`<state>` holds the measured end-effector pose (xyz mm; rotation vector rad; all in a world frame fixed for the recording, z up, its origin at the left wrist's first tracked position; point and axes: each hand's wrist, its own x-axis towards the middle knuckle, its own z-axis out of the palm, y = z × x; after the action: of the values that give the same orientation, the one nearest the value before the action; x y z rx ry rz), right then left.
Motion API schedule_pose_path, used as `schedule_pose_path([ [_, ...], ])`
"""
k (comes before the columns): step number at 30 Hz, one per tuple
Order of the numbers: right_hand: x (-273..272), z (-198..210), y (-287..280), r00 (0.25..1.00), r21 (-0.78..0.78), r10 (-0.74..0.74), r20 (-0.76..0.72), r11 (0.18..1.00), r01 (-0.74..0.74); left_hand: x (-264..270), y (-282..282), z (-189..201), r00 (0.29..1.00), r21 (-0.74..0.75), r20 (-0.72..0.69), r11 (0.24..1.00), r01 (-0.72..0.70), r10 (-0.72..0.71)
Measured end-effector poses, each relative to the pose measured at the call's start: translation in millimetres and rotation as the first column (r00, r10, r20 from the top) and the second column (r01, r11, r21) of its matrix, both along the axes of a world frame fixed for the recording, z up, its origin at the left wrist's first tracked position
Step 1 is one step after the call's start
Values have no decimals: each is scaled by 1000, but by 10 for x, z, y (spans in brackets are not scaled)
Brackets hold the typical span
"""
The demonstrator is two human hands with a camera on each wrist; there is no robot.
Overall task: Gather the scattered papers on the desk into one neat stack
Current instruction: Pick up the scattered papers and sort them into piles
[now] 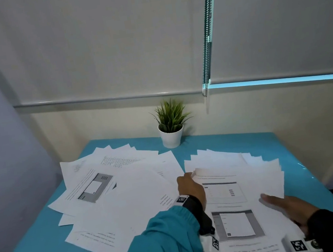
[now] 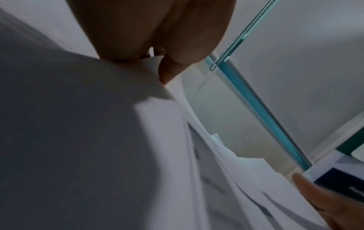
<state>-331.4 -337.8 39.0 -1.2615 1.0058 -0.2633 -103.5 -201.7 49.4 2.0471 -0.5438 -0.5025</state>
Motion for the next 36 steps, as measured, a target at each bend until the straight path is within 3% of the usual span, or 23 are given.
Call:
schedule_pose_path([
  [4,29,-64,-6,1000,-186,12,4,983,-11,-75,33,-64,958,-156,-118,958,242,-261],
  [6,11,-139,-48,999,-238,-1,41,971,10,3,100,-34,947,-170,-115,945,279,-301],
  [9,43,-61,-22,997,-251,-39,71,966,55,350,323,2,967,-43,100,970,241,-236],
  [11,21,-64,-48,995,-242,-49,82,968,68,643,561,42,914,129,269,952,279,-304],
  [13,13,-116,-69,998,-210,-49,51,976,58,915,782,49,744,447,406,826,343,-530],
  [16,-20,-175,-89,997,-128,-56,61,990,63,1070,919,75,407,769,411,550,325,-816],
  [17,-14,-164,-75,997,-126,-43,56,991,50,1075,908,80,340,809,397,500,308,-852],
  [19,-7,-150,-64,996,-154,-29,80,987,41,1035,848,116,277,848,371,445,288,-886],
  [24,-8,-107,-11,995,-175,-76,71,981,88,1005,674,256,174,895,388,415,163,-905],
  [27,-15,-107,-19,998,-201,-24,57,979,35,1066,619,294,124,902,392,408,141,-911],
  [29,-28,-183,-95,998,-213,-29,60,976,41,1114,619,263,122,893,389,407,192,-913],
  [32,-32,-198,-136,998,-193,-17,60,981,28,1159,622,228,185,893,354,390,224,-917],
  [36,-4,-99,-36,996,-184,-17,87,982,33,1222,496,318,109,936,314,326,134,-943],
])
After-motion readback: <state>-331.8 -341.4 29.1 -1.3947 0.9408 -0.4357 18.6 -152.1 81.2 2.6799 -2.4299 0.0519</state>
